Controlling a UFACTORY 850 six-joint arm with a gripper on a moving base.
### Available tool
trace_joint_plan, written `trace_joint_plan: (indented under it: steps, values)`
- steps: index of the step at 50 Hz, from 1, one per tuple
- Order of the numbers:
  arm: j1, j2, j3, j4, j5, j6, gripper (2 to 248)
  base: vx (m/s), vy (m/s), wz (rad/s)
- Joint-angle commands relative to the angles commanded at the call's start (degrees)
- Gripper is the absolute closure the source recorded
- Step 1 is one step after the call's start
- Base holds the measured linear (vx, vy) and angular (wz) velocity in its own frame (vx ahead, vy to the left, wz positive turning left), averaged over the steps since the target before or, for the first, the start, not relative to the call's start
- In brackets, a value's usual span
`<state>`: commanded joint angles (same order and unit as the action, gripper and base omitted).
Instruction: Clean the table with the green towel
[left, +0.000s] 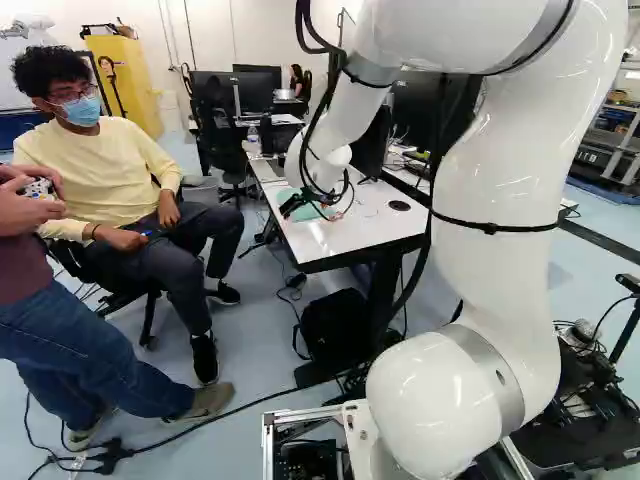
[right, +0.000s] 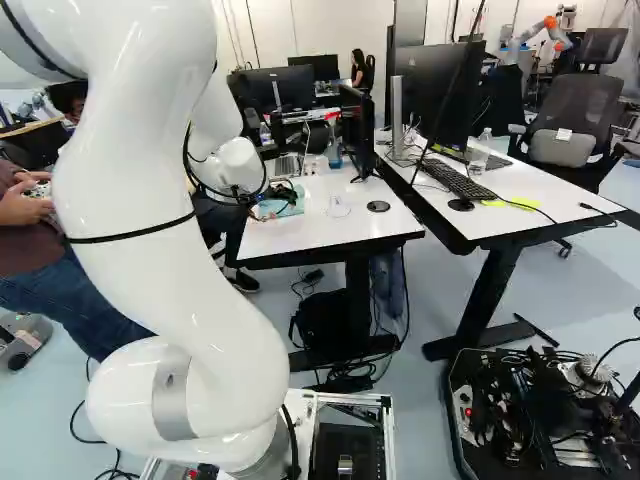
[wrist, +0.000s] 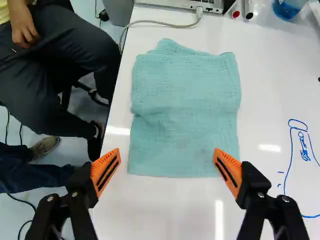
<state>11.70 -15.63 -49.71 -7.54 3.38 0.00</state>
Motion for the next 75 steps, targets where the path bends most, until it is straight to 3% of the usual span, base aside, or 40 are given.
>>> trace_joint_plan:
  steps: [26,39,75]
  values:
    - [-0.01,2.0,0.43,0.0,0.0,0.0,3,0.0,0.0,0.0]
    - [-0.51,1.81,-1.82,0.0,0.64,0.0,3,0.0,0.0,0.0]
    - [-3.26,-4.79,-11.98,0.0,21.21,0.0,3,0.0,0.0,0.0]
